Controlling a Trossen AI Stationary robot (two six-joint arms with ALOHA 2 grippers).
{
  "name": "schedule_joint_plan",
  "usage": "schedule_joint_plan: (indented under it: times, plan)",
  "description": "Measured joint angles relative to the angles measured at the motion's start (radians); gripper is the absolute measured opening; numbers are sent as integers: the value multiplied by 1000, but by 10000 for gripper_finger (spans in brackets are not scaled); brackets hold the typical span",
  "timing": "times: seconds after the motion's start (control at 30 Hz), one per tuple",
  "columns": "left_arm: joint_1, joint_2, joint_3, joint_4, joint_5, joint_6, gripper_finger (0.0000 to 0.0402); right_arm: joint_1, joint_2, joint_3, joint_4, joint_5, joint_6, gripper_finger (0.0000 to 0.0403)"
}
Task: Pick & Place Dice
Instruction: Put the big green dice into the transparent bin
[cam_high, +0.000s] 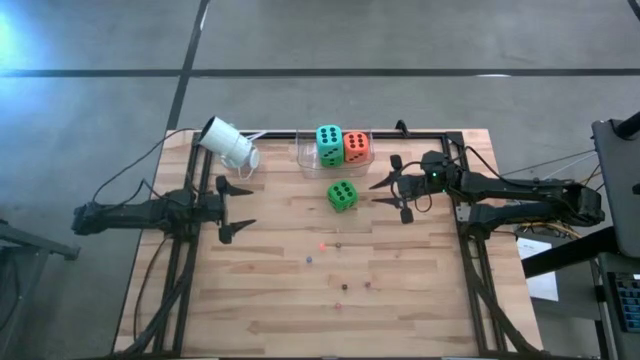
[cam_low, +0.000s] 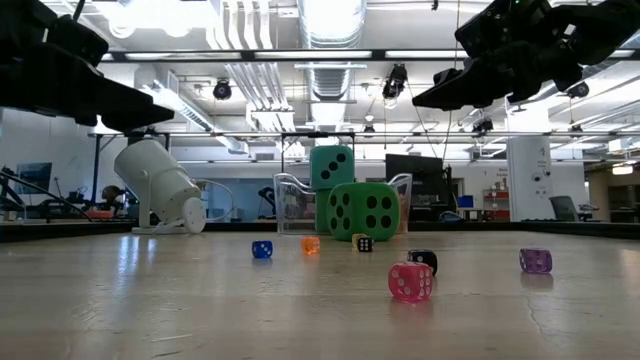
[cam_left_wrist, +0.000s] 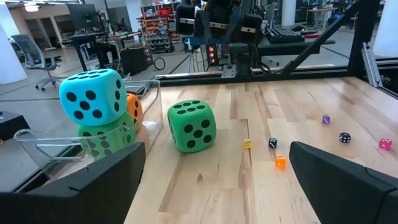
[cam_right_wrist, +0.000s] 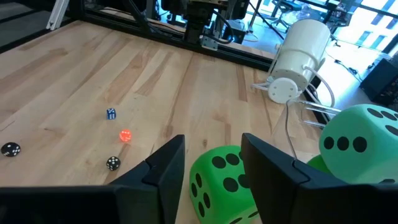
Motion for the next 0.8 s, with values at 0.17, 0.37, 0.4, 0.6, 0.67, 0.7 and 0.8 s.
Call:
schedule_joint_plan:
  times: [0.17, 0.37, 0.4, 0.6, 0.67, 0.7, 0.8]
  plan:
    - [0, 0, 0, -1, 0, -1, 400, 0, 0, 0, 2, 0, 0, 122]
    - [0, 0, 0, -2, 0, -3, 400, 1, 5, 1, 18, 0, -6, 101]
    - [0, 0, 0, -2, 0, -3, 400, 2, 11, 7, 22, 2, -8, 101]
    - [0, 0, 0, -2, 0, -2, 400, 91, 91, 140, -119, 299, 12, 100]
    - [0, 0, 0, -2, 0, -2, 400, 122, 134, 209, -227, 394, 49, 98]
    - [0, 0, 0, -2, 0, -2, 400, 131, 155, 240, -269, 415, 74, 98]
    - [0, 0, 0, -2, 0, -2, 400, 140, 218, 325, -332, 418, 165, 98]
